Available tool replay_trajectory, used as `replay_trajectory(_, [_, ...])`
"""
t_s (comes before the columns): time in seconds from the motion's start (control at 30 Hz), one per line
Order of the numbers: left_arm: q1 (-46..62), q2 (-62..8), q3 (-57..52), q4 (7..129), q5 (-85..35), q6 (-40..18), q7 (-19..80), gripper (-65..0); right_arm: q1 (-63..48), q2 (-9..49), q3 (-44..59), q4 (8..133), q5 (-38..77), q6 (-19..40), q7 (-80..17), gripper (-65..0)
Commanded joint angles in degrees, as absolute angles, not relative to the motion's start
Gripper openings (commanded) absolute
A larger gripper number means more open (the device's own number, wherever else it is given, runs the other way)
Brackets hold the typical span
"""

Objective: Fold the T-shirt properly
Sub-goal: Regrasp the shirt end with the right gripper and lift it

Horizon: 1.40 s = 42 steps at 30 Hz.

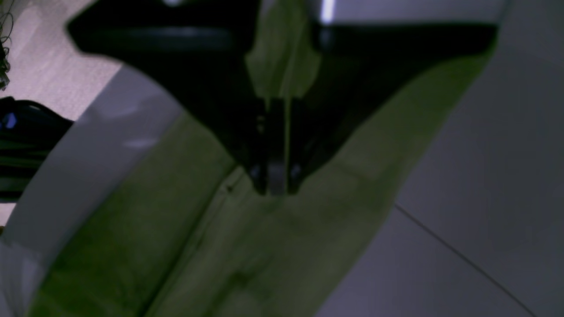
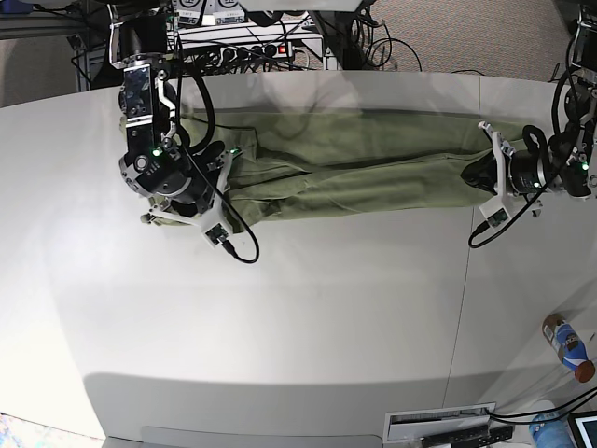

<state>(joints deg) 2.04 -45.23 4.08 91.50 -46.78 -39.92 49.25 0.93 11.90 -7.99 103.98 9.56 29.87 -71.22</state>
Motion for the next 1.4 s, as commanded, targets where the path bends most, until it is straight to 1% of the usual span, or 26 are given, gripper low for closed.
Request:
replay_trajectory(0.0, [1.30,-46.35,3.62,92.25,-47.64,-40.00,48.03,-62.1,1.69,12.08,-7.77,105.12,12.34,29.76,-70.52,-52.2])
replay_trajectory(0.1, [1.28,-46.35,3.62,92.25,-47.64,-40.00,48.03,-62.1,0.82,12.03,-7.79,105.12,19.79,30.04,-70.74,-52.0])
replay_trajectory(0.3, [1.28,-46.35,3.62,92.25,-47.64,-40.00,48.01,-62.1,0.43,12.01,-7.79,105.12,26.13,30.22,-70.85,-52.0])
replay_trajectory(0.37, [1.28,-46.35,3.62,92.25,-47.64,-40.00,48.01,-62.1,0.27,11.86,-7.84,105.12,28.47,31.73,-71.40,-52.0])
replay_trajectory(0.43, [1.28,-46.35,3.62,92.25,-47.64,-40.00,48.01,-62.1,0.16,11.88,-7.81,105.12,29.06,31.90,-71.57,-52.0])
replay_trajectory(0.5, [1.28,-46.35,3.62,92.25,-47.64,-40.00,47.99,-62.1,0.16,11.90,-7.77,105.21,28.21,31.88,-70.50,-52.0])
replay_trajectory(0.67, [1.28,-46.33,3.62,92.25,-47.64,-40.00,48.01,-62.1,0.97,11.88,-7.77,109.49,20.75,31.68,-63.22,-52.3])
replay_trajectory(0.7, [1.28,-46.35,3.62,92.25,-47.64,-40.00,48.01,-62.1,1.54,11.88,-7.77,110.56,19.53,31.70,-62.74,-54.0])
replay_trajectory(0.8, [1.28,-46.35,3.62,92.25,-47.64,-40.00,48.01,-62.1,3.53,11.88,-7.77,111.28,15.49,31.70,-61.06,-63.3])
replay_trajectory(0.83, [1.28,-46.35,3.62,92.25,-47.64,-40.00,48.01,-62.1,4.08,11.88,-7.77,111.28,14.50,31.68,-60.07,-64.9])
replay_trajectory(0.9, [1.28,-46.33,3.62,92.25,-47.66,-40.00,47.99,-62.1,5.26,11.88,-7.77,111.26,12.34,31.66,-59.05,-65.0])
replay_trajectory(1.03, [1.30,-46.19,3.62,92.25,-47.64,-40.00,48.03,-62.1,6.20,11.94,-6.59,110.87,3.92,31.46,-59.77,-65.0])
replay_trajectory(1.27, [1.28,-46.17,3.62,92.25,-47.66,-40.00,48.01,-62.1,5.37,12.10,3.68,110.17,3.16,31.53,-60.62,-65.0])
replay_trajectory(1.37, [1.28,-46.17,3.62,92.25,-47.68,-40.00,47.92,-62.1,3.86,12.12,6.59,110.15,3.20,31.55,-60.90,-65.0])
